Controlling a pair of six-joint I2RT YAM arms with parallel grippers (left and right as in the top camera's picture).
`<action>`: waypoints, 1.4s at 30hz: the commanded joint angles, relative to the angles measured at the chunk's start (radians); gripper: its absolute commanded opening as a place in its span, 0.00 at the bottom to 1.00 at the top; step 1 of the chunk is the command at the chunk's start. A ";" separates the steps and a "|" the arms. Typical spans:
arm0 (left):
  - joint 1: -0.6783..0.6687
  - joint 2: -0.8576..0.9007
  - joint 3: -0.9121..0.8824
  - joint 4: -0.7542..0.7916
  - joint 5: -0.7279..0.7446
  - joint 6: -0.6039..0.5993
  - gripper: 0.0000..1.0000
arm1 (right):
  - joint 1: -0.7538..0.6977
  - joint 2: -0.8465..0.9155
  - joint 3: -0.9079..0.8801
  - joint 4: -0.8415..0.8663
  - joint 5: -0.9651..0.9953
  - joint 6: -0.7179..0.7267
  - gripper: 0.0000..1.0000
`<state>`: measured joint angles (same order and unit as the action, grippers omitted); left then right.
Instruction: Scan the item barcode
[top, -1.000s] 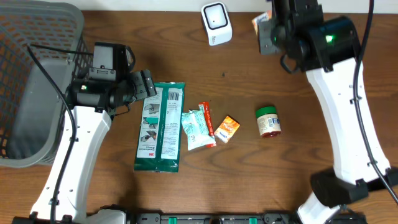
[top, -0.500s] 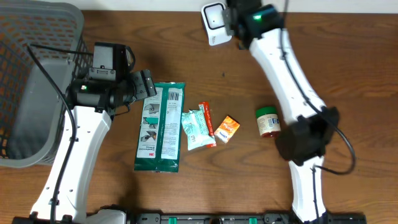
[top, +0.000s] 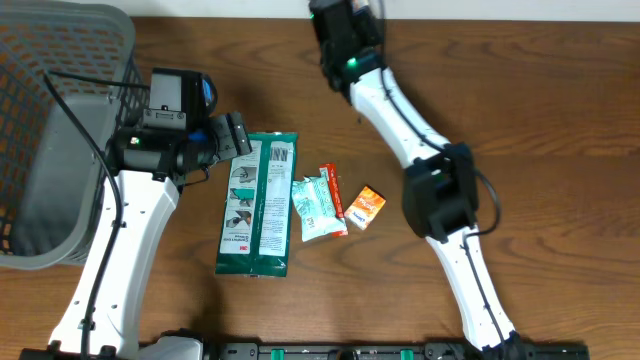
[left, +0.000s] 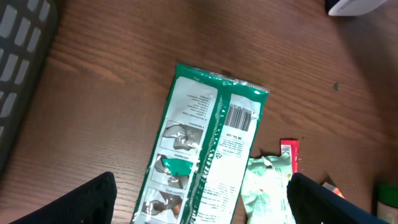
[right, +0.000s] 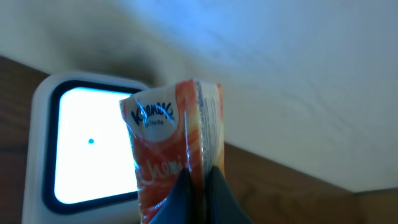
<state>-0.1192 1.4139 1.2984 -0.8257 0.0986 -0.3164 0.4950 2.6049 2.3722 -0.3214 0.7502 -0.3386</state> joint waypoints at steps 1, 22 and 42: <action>0.003 0.005 0.001 0.000 -0.006 0.009 0.88 | 0.037 0.051 0.012 0.069 0.098 -0.241 0.01; 0.003 0.005 0.002 0.000 -0.006 0.009 0.88 | 0.072 -0.170 0.016 0.045 0.172 -0.193 0.01; 0.003 0.005 0.002 0.000 -0.006 0.009 0.88 | -0.204 -0.575 -0.005 -1.198 -0.404 0.497 0.01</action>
<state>-0.1192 1.4139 1.2984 -0.8261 0.0986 -0.3164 0.3622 2.0102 2.3871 -1.4651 0.4904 0.0502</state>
